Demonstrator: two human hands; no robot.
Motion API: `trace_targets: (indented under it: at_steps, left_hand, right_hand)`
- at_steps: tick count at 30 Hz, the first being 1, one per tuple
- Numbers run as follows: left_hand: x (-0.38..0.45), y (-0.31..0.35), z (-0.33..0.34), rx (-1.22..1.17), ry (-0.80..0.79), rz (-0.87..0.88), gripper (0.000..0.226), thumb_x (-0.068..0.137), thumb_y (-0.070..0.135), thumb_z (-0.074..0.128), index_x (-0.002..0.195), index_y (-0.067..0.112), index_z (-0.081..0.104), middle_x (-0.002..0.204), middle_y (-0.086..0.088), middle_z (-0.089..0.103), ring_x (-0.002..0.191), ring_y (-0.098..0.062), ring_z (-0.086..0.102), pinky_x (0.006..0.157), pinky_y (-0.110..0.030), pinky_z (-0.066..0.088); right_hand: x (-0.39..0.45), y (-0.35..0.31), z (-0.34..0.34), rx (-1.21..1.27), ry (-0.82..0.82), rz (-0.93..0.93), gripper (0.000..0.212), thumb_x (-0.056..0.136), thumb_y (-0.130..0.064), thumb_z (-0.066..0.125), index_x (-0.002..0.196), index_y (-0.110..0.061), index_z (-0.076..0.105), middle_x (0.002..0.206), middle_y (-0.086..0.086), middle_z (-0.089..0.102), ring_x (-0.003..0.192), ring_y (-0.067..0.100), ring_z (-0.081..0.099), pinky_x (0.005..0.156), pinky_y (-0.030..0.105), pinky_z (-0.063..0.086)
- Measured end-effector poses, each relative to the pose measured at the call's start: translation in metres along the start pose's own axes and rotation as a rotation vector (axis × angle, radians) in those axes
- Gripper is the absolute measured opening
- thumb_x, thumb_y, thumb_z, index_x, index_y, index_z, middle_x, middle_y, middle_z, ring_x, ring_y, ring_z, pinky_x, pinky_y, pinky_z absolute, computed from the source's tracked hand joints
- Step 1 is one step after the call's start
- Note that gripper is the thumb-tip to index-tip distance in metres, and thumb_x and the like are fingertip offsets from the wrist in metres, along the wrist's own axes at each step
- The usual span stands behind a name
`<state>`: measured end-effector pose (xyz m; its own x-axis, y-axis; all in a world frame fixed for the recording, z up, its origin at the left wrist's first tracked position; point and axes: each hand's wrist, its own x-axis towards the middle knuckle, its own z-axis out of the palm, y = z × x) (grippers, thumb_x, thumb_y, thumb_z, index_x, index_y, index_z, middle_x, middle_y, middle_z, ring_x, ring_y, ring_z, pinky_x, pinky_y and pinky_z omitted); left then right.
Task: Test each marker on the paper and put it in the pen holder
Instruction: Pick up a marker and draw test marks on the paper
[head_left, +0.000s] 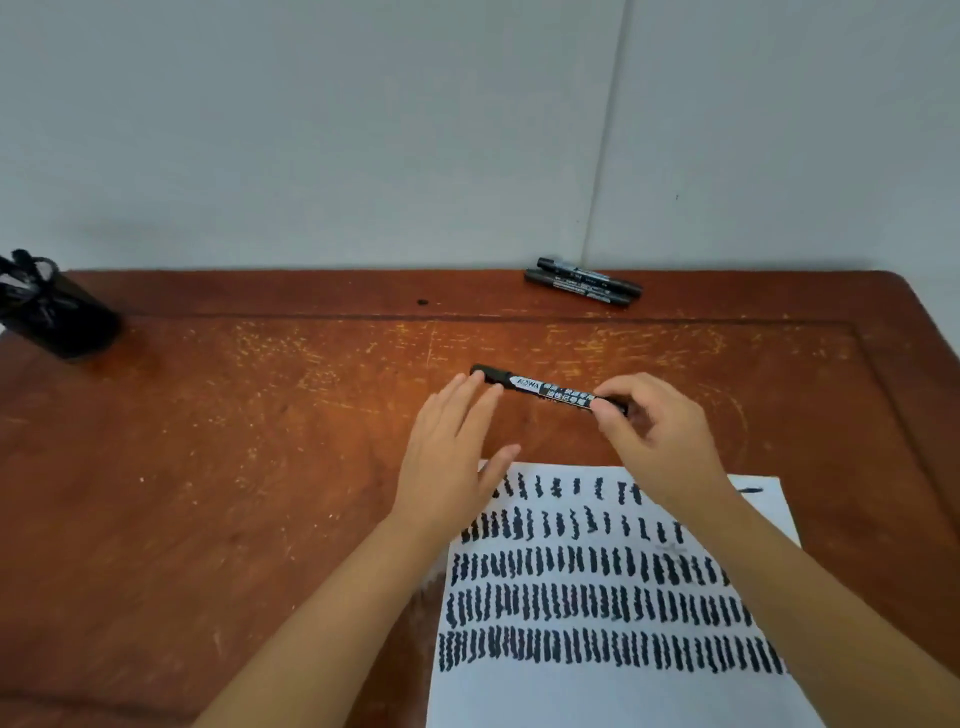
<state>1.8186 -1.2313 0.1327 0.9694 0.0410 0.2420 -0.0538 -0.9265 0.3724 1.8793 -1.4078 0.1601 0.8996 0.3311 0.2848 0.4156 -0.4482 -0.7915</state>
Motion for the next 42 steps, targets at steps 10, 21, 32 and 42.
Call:
trace_targets:
  at_steps: [10,21,32,42]
  left_hand:
    - [-0.108,0.017,-0.013,-0.277,-0.143,0.093,0.034,0.091,0.024,0.041,0.115,0.004,0.054,0.104,-0.006,0.058,0.096,-0.007,0.042,0.085,-0.019,0.032]
    - [-0.192,0.023,-0.010,-0.299,-0.380,0.234,0.050,0.089,0.041,0.022,0.112,0.007,0.050,0.102,-0.011,0.055,0.093,-0.023,0.048,0.072,-0.025,0.030]
    - [-0.203,0.011,-0.012,-0.413,-0.453,0.275,0.043,0.088,0.037,0.024,0.106,0.008,0.050,0.093,-0.003,0.051,0.078,-0.014,0.042,0.065,-0.021,0.027]
    - [-0.201,0.017,-0.032,-0.623,-0.488,0.229,0.040,0.089,0.042,0.028,0.100,0.012,0.051,0.062,0.017,0.038,0.058,0.004,0.043,0.050,-0.015,0.031]
  right_hand:
    - [-0.107,-0.057,0.014,0.343,0.078,0.261,0.026,0.081,-0.019,0.056,0.057,-0.011,0.053,0.045,0.001,0.047,0.038,0.005,0.042,0.039,0.009,0.030]
    - [-0.203,-0.063,0.049,0.582,-0.039,0.549,0.022,0.070,-0.023,0.051,0.050,-0.014,0.048,0.028,-0.003,0.037,0.027,0.005,0.029,0.034,0.012,0.027]
    - [-0.212,-0.063,0.064,0.686,-0.059,0.444,0.023,0.063,-0.020,0.057,0.044,-0.013,0.045,0.029,-0.006,0.039,0.027,0.001,0.032,0.035,0.008,0.028]
    - [-0.194,-0.083,0.044,0.654,-0.216,0.385,0.033,0.059,-0.028,0.052,0.047,-0.001,0.037,0.038,-0.011,0.030,0.032,0.001,0.026,0.037,0.008,0.027]
